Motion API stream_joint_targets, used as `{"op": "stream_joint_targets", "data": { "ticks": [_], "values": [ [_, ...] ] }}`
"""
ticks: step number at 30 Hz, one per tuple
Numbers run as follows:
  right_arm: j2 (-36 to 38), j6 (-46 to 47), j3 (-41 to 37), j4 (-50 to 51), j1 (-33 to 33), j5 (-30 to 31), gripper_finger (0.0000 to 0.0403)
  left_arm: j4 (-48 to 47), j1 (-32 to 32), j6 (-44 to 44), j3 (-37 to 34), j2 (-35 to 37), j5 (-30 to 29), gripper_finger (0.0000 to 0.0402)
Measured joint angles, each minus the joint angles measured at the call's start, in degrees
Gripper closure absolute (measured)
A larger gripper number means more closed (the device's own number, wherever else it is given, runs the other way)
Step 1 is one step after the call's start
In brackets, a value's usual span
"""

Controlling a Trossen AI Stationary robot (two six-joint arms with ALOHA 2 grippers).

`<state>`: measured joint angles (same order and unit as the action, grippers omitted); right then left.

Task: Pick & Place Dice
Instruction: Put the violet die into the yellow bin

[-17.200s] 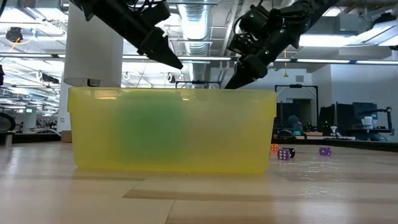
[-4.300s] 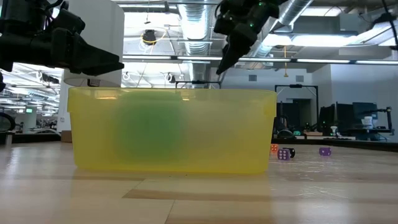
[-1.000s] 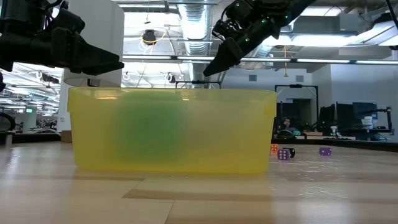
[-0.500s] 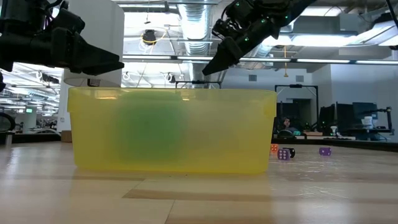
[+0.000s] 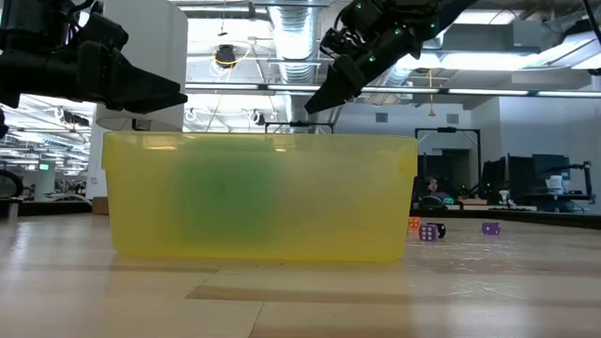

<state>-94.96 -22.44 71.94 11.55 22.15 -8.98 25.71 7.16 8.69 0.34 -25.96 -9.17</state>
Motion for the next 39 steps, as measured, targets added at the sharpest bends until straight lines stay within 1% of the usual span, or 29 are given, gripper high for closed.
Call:
{"op": "stream_joint_targets", "data": {
  "ticks": [3, 14, 24, 39],
  "values": [
    [0.0, 0.4, 0.0, 0.3, -0.4, 0.0, 0.0021, 0.0, 0.0, 0.0, 0.0, 0.0, 0.0, 0.0009],
    [-5.9, 0.6, 0.0, -0.9, -0.6, 0.0, 0.0021, 0.0, 0.0, 0.0, 0.0, 0.0, 0.0, 0.0009],
    [-5.0, 0.6, 0.0, -1.3, 0.7, 0.1, 0.0021, 0.0, 0.0, 0.0, 0.0, 0.0, 0.0, 0.0009],
    [-5.0, 0.6, 0.0, -0.9, 0.2, 0.1, 0.0021, 0.0, 0.0, 0.0, 0.0, 0.0, 0.0, 0.0009]
  ]
}}
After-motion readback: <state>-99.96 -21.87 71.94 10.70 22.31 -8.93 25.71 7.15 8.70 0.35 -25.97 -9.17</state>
